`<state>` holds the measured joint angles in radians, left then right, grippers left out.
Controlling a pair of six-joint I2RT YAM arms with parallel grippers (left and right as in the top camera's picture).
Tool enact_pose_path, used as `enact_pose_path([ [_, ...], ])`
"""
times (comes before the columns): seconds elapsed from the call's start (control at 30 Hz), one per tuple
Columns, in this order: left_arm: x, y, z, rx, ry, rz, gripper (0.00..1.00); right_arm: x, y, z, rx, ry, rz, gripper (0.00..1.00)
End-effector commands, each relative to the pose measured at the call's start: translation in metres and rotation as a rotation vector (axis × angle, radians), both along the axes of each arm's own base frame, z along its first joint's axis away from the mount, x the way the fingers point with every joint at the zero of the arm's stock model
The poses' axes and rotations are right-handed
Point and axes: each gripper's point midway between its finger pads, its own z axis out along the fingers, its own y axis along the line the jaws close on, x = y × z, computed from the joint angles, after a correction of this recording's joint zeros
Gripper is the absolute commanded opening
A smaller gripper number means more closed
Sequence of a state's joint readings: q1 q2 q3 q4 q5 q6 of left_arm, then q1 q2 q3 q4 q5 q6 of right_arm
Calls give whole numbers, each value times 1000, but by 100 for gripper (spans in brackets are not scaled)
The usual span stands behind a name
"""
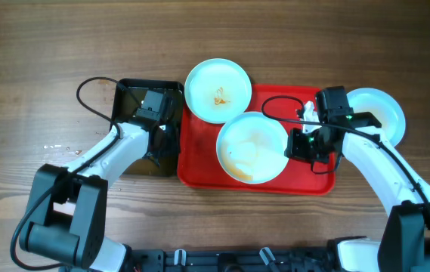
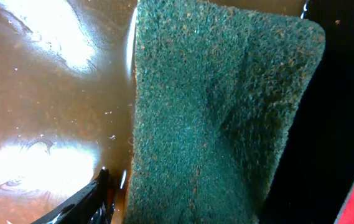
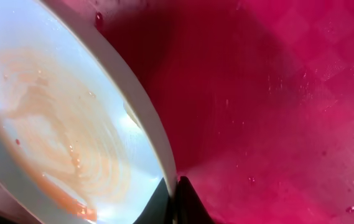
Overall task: Clean dirty plates on tray and stack at the side
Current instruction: 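Lift the right plate with the right gripper and stack it on the side plate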
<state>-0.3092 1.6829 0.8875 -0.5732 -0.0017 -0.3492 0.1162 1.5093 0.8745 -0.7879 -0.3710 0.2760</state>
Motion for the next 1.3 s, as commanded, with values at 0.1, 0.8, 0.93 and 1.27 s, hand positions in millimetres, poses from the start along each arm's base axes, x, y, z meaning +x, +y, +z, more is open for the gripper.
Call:
enact_pose_path([
  [0.1, -2, -7, 2, -30, 5, -15, 62, -19, 7, 8, 44, 53, 67, 4],
  [0.8, -4, -7, 2, -28, 12, -16, 61, -23, -9, 1, -48, 94, 4, 4],
  [0.93, -4, -7, 2, -27, 12, -15, 61, -8, -36, 1, -206, 49, -69, 4],
  [1.27, -4, -7, 2, -28, 11, -16, 64, 31, -85, 87, -458, -310, -194, 4],
])
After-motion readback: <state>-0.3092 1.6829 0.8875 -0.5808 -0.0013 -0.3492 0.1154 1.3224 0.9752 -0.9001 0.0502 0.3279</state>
